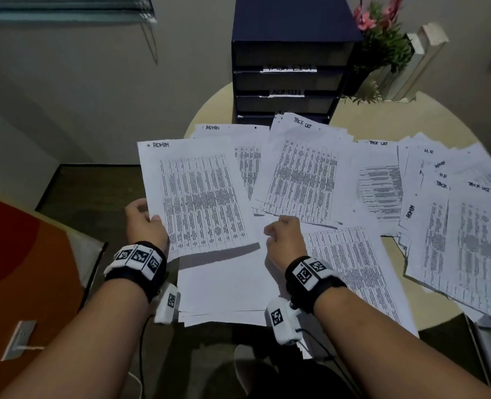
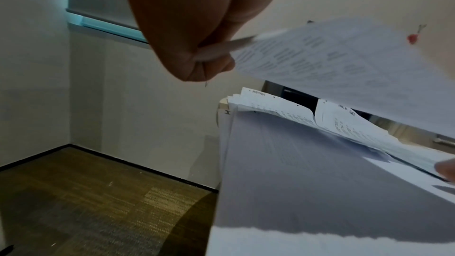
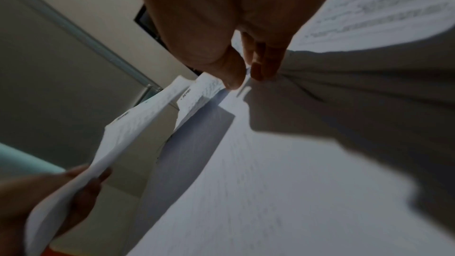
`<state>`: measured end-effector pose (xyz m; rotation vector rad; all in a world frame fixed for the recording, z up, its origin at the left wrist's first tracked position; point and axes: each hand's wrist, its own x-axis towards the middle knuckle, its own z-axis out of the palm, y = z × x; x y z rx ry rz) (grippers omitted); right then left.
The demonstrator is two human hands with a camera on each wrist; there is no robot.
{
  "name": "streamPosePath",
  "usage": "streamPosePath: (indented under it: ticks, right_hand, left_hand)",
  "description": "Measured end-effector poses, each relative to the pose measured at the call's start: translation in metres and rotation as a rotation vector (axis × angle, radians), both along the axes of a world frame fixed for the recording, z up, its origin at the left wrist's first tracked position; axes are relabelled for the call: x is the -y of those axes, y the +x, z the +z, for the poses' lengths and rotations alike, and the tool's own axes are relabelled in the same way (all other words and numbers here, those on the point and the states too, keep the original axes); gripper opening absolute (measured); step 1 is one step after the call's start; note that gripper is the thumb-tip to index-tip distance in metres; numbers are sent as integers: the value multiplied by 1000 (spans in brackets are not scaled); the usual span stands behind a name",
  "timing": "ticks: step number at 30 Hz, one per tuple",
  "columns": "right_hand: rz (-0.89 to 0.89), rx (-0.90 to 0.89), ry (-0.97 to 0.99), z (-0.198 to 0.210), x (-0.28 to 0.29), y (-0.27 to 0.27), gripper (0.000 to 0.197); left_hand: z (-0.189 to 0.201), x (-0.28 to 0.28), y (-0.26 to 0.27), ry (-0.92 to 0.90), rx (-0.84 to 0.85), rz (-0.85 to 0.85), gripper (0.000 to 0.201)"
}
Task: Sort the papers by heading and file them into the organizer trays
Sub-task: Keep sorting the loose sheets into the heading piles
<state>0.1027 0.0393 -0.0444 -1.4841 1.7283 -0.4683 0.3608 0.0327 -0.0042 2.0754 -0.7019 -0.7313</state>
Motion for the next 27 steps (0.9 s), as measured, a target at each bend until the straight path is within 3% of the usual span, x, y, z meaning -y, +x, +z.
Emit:
streamPosePath:
  ticks: [5,10,13,17,21,27]
  right_hand:
    - [20,-27,-125,1,-7,-21,17]
    - [-66,55,-135,11,-8,-60,22]
    - [-132,62,-156,21,-9,-87,27]
    - [-224,16,-129,31,-17,-128,19]
    - [-297,-51,-93,39,-22,-178,17]
    - [-372,-219,23,37,-17,-280,14]
  left_hand:
    - [-6,41,-19,-6,8,-106,38]
    - [-7,78,-39,7,48,-187,43]
    - [-10,88,-47,18,148,-221,50]
    - [-7,91,-70,39,224,-321,52]
    - [1,82,-114,2,241,-473,50]
    - [18,53,-215,21,76,-717,48]
